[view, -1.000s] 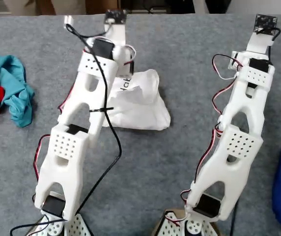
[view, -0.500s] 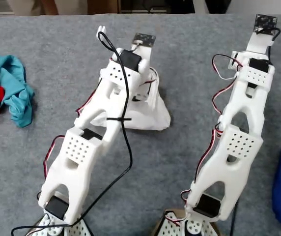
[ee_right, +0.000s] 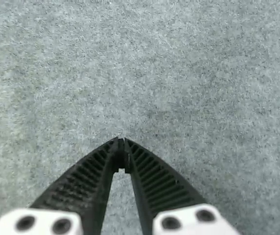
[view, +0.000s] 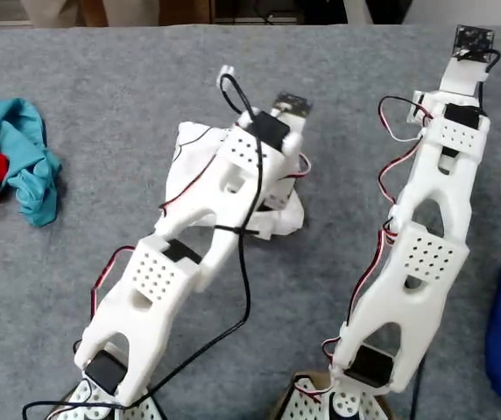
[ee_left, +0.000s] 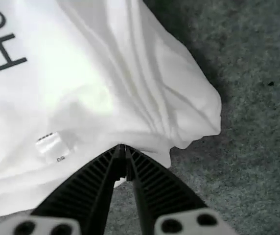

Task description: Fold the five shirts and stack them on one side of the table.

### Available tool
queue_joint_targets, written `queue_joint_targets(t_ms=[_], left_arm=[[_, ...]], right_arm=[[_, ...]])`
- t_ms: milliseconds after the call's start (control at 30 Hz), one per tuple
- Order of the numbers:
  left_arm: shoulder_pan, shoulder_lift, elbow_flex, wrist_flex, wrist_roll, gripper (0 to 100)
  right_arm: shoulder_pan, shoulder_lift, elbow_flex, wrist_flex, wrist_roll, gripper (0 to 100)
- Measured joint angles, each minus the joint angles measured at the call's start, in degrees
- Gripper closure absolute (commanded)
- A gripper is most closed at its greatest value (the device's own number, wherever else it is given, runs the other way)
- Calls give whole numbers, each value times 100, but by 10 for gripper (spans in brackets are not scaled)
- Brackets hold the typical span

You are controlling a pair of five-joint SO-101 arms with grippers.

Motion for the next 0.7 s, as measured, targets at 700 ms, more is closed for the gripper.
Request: queue_joint_targets(t_ms=[700], left_arm=[[-1380, -1468, -1169, 0, 44, 980]], right_arm=[[-1697, -9, -2673, 3015, 2004, 992]])
